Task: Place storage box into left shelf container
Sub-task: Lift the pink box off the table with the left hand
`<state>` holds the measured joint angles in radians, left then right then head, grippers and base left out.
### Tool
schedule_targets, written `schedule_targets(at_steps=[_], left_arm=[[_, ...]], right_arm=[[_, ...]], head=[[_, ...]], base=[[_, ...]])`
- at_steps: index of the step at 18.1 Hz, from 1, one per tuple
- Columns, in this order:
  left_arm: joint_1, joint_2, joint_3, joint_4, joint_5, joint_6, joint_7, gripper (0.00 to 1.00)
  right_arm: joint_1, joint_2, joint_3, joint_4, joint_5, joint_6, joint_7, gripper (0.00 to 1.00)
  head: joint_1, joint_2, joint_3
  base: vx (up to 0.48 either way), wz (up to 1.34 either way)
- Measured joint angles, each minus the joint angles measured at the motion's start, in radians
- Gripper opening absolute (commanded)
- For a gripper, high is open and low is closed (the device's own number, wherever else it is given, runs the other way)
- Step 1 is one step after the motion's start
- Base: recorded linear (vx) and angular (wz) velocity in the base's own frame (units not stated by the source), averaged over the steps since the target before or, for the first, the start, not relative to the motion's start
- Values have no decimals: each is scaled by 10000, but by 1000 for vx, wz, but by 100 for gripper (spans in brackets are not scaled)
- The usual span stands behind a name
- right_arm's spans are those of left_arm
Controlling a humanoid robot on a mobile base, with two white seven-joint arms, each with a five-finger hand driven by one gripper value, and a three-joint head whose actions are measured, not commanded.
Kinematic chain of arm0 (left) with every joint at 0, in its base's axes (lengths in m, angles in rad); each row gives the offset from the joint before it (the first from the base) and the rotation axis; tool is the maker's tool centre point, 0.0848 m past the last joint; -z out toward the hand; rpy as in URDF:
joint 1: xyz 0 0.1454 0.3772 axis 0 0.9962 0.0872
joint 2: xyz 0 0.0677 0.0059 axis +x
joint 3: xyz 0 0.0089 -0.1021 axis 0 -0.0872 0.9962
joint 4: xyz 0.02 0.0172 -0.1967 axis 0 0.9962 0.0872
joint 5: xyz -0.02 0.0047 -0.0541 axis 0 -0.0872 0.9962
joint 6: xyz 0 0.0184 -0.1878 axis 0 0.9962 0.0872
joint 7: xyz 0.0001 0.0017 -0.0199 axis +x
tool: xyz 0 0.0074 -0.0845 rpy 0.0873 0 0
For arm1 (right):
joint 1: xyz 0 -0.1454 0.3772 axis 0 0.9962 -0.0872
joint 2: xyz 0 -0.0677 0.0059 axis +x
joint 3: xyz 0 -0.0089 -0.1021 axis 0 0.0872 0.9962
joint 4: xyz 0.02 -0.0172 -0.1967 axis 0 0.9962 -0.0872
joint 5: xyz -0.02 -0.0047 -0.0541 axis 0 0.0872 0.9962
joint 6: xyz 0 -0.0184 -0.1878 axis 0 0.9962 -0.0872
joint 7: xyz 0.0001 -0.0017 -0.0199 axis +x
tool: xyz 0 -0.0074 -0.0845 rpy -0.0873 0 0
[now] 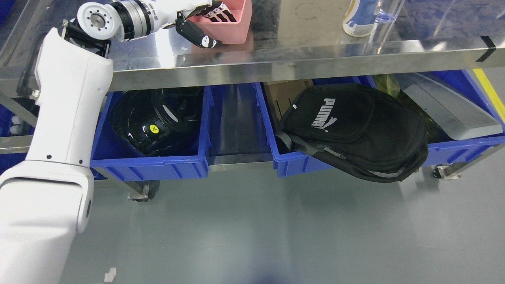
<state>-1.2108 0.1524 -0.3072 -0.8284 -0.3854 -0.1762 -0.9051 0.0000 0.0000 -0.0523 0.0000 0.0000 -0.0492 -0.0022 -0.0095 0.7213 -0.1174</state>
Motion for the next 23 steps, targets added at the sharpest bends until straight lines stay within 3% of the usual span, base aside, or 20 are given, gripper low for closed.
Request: schedule_targets(at_steps=[3,8,18,23], left_arm=[[359,-221,751,185,242,-1086,1,0],[924,-702,2359,378,1498,-1592,-148,0],[2415,-1231,4338,-215,6958,-2626,-72,1],[3561,-1345,4674,-1270,8602,-2760,-8,2]], right_arm=[[0,0,0,0,0,13,1,100],[-1,0,0,0,0,32,6,100],[0,0,0,0,0,8,52,100],[0,0,0,0,0,2,-4,100]], head=[[0,0,0],[0,0,0],[0,0,0],[0,0,0]], base=[[-10,87],[-5,43],[3,-30],[0,0]])
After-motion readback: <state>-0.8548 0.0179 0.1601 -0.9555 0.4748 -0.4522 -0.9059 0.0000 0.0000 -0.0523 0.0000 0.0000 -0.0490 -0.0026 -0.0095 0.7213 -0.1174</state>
